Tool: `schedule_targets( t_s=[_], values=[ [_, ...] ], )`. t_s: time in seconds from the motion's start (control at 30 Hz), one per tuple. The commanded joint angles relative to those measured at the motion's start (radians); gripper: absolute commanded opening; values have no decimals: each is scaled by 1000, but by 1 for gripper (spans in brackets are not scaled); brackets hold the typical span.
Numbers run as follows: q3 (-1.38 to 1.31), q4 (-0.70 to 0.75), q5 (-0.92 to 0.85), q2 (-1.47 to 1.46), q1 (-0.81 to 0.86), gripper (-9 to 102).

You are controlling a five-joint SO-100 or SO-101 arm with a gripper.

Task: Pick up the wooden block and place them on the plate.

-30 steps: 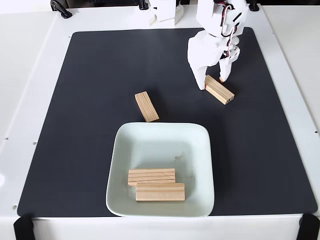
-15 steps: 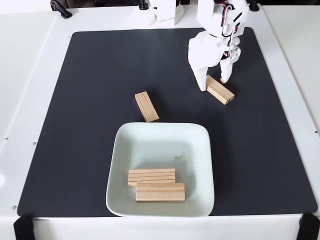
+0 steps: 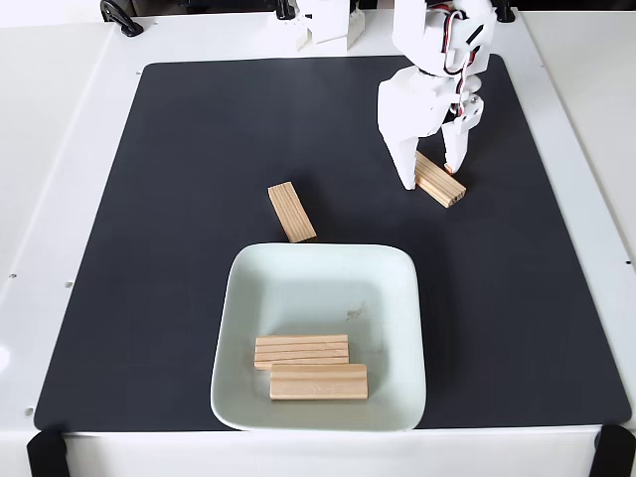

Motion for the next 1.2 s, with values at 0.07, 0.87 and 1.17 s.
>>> schedule_targets(
  t_s=[0.07, 0.87, 1.17],
  values=[
    [-17, 5, -8, 6, -3, 10],
    [48, -118, 541, 459, -123, 0],
    [51, -661, 1255, 611, -37, -1]
  ],
)
